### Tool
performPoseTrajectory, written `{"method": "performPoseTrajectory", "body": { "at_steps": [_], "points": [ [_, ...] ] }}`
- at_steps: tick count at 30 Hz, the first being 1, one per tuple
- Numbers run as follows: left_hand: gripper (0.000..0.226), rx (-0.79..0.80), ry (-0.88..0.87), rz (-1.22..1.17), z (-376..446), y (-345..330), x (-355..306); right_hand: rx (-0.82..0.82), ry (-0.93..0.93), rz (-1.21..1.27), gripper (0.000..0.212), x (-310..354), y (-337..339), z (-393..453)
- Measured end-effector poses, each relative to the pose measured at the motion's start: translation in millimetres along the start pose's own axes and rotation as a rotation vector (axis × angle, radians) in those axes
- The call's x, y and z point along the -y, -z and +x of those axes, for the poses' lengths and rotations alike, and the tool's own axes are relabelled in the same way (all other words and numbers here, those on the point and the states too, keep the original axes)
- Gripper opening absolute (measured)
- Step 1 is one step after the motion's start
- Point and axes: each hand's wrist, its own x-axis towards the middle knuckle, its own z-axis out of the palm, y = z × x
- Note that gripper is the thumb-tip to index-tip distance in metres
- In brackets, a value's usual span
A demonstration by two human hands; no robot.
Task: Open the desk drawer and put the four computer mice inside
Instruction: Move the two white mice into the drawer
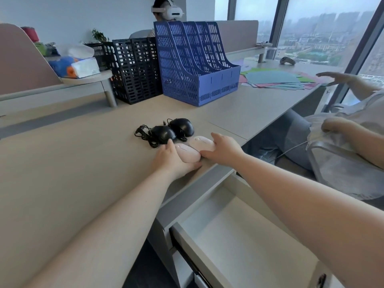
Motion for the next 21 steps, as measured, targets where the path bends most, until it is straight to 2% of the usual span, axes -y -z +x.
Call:
{"method": "performPoseTrajectory", "body": {
  "at_steps": [3, 7, 9, 13, 16, 21],
  "points": [
    [0.11, -0.028, 0.037, 0.075, -16.8, -4.1, -7.7, 0.056, 0.002, -0.034, 0.073, -5.0, 11.1, -8.2],
    [0.091, -0.023, 0.005, 0.041, -45.4, -11.3, -19.7, 0.057, -0.004, -0.079, 0.069, -16.8, 16.2, -32.3],
    [0.09, -0.008, -0.029, 0.029, -61.4, -11.9, -25.3, 0.016, -0.007, -0.072, 0.065, -26.9, 17.9, -50.4],
    [0.091, -0.076, -0.102, 0.062, -95.2, -18.2, -35.0, -0.04, -0.065, 0.009, 0.039, -58.6, 16.0, -82.5],
    [0.085, -0.123, -0.14, 0.032, -117.1, -34.2, -40.5, -0.053, -0.123, 0.07, 0.035, -80.4, 4.1, -101.3],
    [0.089, -0.018, -0.112, 0.035, -141.3, -72.9, -40.0, 0.056, -0.144, 0.032, 0.041, -100.8, -26.8, -125.6]
  ]
}}
